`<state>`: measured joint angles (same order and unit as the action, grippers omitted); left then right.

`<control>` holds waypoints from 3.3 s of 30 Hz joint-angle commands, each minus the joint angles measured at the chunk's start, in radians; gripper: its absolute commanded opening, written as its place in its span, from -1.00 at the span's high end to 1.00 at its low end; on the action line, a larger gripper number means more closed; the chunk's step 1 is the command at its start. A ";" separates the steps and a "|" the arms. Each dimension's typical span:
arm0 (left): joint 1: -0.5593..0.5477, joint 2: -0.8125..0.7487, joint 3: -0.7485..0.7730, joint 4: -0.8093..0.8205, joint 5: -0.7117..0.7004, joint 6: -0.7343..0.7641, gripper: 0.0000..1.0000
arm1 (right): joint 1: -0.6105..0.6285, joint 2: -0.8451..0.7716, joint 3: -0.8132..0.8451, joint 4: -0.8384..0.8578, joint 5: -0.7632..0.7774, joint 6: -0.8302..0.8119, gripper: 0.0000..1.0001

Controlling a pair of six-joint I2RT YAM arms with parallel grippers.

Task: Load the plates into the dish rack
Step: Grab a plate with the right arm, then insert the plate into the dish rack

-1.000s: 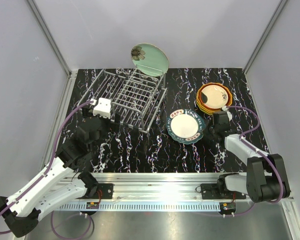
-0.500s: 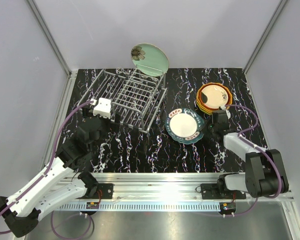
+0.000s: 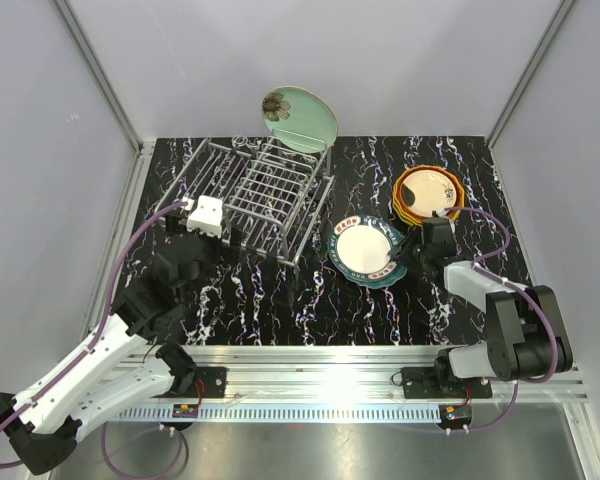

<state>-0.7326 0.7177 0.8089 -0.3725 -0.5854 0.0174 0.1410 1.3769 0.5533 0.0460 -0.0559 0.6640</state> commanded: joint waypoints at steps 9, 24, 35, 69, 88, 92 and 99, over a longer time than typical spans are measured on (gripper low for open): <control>0.004 0.006 0.041 0.012 0.018 -0.014 -0.98 | -0.004 0.059 0.008 0.057 -0.035 0.031 0.02; 0.004 0.017 0.041 0.009 0.010 -0.010 -0.98 | -0.004 0.079 0.011 0.111 -0.038 0.071 0.42; 0.002 0.006 0.039 0.011 0.010 -0.011 -0.98 | -0.004 -0.042 0.028 0.051 -0.032 0.037 0.94; 0.004 0.011 0.047 0.000 0.001 -0.010 -0.98 | -0.004 -0.591 -0.012 -0.072 0.007 -0.191 1.00; 0.004 -0.017 0.046 0.001 -0.014 -0.010 -0.98 | 0.000 -0.622 0.292 0.024 -0.053 -0.460 1.00; 0.002 -0.012 0.045 0.004 -0.021 -0.008 -0.98 | 0.032 -0.553 0.384 0.086 -0.067 -0.547 1.00; 0.006 -0.006 0.038 0.012 -0.037 0.001 -0.98 | 0.152 -0.372 0.539 0.144 -0.010 -0.762 1.00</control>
<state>-0.7326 0.7143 0.8185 -0.4026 -0.5949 0.0177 0.2520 0.9596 0.9955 0.0486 -0.0902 0.0322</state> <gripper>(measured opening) 0.988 0.126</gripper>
